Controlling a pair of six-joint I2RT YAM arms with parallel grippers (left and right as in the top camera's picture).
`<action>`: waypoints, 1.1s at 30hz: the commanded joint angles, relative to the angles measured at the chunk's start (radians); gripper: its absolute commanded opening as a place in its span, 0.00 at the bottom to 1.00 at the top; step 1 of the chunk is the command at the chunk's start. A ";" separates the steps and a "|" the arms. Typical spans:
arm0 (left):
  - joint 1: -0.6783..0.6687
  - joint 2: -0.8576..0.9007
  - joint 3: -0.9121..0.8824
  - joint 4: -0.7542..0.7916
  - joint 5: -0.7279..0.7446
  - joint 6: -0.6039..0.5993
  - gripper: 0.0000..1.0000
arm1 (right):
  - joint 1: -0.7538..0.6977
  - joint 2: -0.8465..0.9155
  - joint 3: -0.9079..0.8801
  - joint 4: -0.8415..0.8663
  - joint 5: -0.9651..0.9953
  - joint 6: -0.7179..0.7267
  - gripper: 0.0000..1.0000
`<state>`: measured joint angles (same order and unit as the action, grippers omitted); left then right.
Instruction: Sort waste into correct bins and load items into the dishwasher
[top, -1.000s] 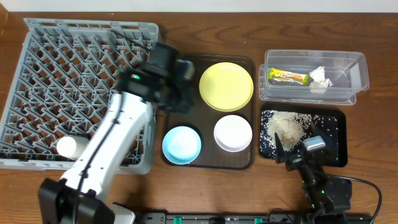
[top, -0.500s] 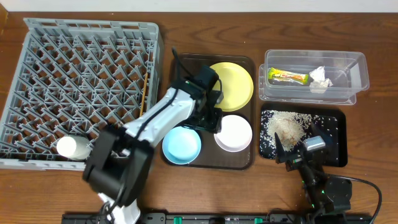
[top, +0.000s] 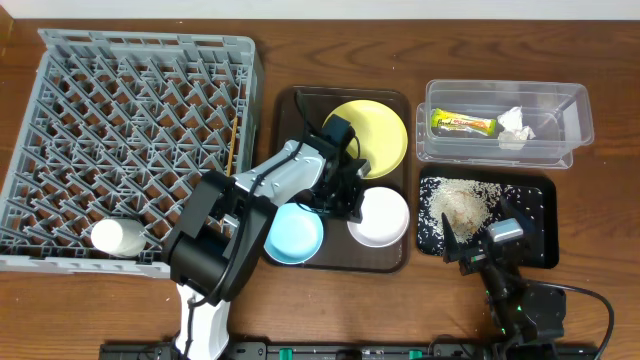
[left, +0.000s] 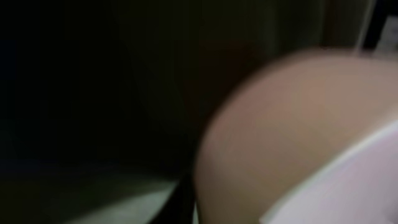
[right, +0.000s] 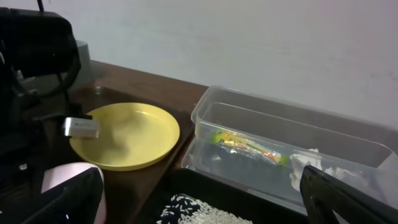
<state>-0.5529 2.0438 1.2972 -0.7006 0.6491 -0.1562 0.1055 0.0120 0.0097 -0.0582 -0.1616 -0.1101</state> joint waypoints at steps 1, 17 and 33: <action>0.019 -0.035 0.027 -0.040 0.065 0.009 0.08 | -0.007 -0.006 -0.005 0.001 -0.007 0.012 0.99; 0.275 -0.573 0.161 -0.415 -1.135 0.008 0.08 | -0.007 -0.006 -0.005 0.001 -0.007 0.012 0.99; 0.297 -0.463 0.055 -0.313 -1.815 0.009 0.08 | -0.007 -0.006 -0.005 0.001 -0.007 0.012 0.99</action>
<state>-0.2577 1.5425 1.3682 -1.0290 -1.0092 -0.1520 0.1055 0.0120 0.0097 -0.0582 -0.1619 -0.1101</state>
